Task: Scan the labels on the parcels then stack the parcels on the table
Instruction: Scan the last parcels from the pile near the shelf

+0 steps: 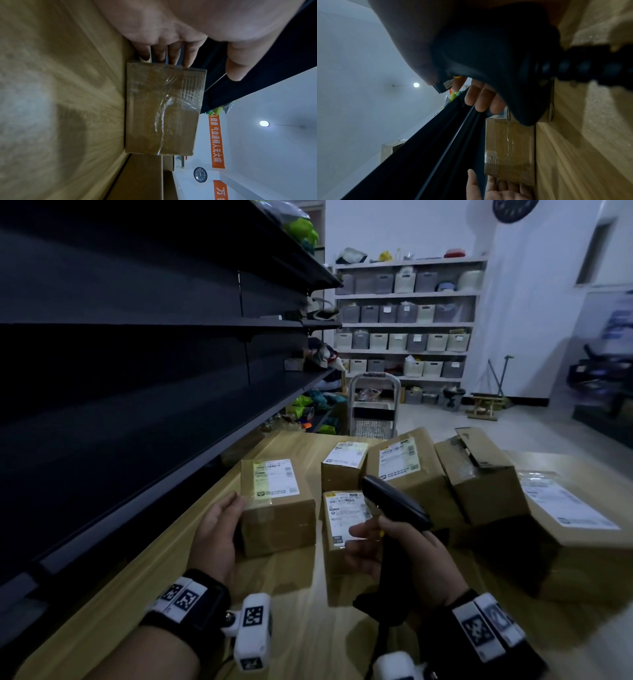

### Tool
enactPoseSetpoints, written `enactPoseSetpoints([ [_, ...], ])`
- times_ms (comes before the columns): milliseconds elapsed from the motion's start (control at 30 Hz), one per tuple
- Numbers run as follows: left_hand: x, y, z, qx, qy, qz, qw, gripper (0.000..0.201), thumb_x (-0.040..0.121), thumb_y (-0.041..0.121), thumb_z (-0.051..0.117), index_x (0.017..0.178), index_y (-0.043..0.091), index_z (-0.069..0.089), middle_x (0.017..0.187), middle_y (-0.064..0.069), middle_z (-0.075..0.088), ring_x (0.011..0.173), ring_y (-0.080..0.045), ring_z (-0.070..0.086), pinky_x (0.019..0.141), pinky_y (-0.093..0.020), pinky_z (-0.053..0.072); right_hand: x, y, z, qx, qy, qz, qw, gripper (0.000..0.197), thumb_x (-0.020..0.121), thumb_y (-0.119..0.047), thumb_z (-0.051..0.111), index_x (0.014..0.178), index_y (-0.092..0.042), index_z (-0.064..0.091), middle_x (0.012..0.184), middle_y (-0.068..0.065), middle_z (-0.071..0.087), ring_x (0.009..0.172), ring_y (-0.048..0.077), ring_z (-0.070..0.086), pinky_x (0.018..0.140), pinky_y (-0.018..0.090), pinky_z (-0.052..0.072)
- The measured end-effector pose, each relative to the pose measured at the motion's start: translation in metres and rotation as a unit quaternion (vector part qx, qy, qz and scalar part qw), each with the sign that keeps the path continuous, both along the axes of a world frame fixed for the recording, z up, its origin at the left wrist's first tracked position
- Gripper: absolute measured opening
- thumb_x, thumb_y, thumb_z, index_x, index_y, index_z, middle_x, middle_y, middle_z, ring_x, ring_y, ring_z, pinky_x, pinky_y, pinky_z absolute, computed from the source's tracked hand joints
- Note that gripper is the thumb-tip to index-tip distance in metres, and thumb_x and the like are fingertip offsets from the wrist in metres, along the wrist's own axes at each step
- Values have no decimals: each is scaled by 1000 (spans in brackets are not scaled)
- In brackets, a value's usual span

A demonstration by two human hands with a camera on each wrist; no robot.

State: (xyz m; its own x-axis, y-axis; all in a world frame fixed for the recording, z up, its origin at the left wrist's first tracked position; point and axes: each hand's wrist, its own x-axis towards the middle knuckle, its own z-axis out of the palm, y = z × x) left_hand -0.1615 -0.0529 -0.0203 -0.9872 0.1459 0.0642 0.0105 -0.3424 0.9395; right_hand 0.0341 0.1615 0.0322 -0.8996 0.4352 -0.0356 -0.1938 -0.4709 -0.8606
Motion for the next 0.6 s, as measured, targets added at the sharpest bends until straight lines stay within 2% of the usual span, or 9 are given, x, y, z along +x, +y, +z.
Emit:
enactPoseSetpoints([
  [67,4,2,2,6,4,14,1000,73,69,63,83,134,30,74,123,0,83,118,-23,77,103,-46,58,-2,-1,-3,-7,13,1,1000,41,73,-20,81,102,8,73,99,31,72,87,47,69,88,65,58],
  [133,5,1,4,11,-1,27,1000,70,70,60,82,132,29,74,121,1,83,118,-22,77,100,-43,58,-3,-4,-5,-13,24,13,1000,47,64,-22,91,98,4,73,91,29,69,81,43,67,78,57,60],
  [200,8,-2,5,6,-5,33,999,70,70,61,83,133,31,73,123,0,82,118,-22,77,104,-46,58,1,-8,-6,-12,29,29,999,56,54,-25,97,97,2,74,86,26,66,74,39,65,72,53,59],
  [267,17,-5,8,5,-5,34,999,65,73,60,84,132,36,72,124,1,81,117,-24,77,105,-51,58,7,-13,-4,3,18,35,999,56,56,-28,96,98,2,73,84,24,63,69,37,63,69,51,58],
  [333,26,-6,12,-17,12,56,998,51,82,55,81,131,40,72,124,5,78,115,-22,74,96,-44,59,11,-18,-3,4,-6,14,1000,66,52,-32,97,102,5,74,81,23,62,65,35,62,67,49,58],
  [400,33,-8,21,-18,34,94,995,38,92,41,78,130,40,70,125,8,74,116,-17,71,88,-35,57,14,-22,-1,-3,-40,-39,998,83,50,-35,96,114,11,71,79,19,63,61,33,62,66,48,57],
  [500,43,-11,43,-45,67,100,992,34,85,44,79,115,58,70,145,11,67,133,-18,65,113,-49,53,21,-24,15,22,-66,-93,993,105,41,-43,99,129,5,67,83,13,67,63,30,66,63,44,58],
  [533,48,-13,50,-73,89,97,989,33,85,45,78,111,63,69,151,14,62,142,-17,59,120,-54,47,25,-23,20,27,-73,-99,992,107,38,-46,100,129,-1,67,91,13,70,69,30,71,63,47,61],
  [600,66,-13,60,-132,140,86,977,31,90,40,75,111,62,67,160,18,52,153,-15,45,127,-57,36,36,-22,30,36,-84,-118,989,95,39,-50,95,124,-15,70,113,17,75,93,38,77,75,62,66],
])
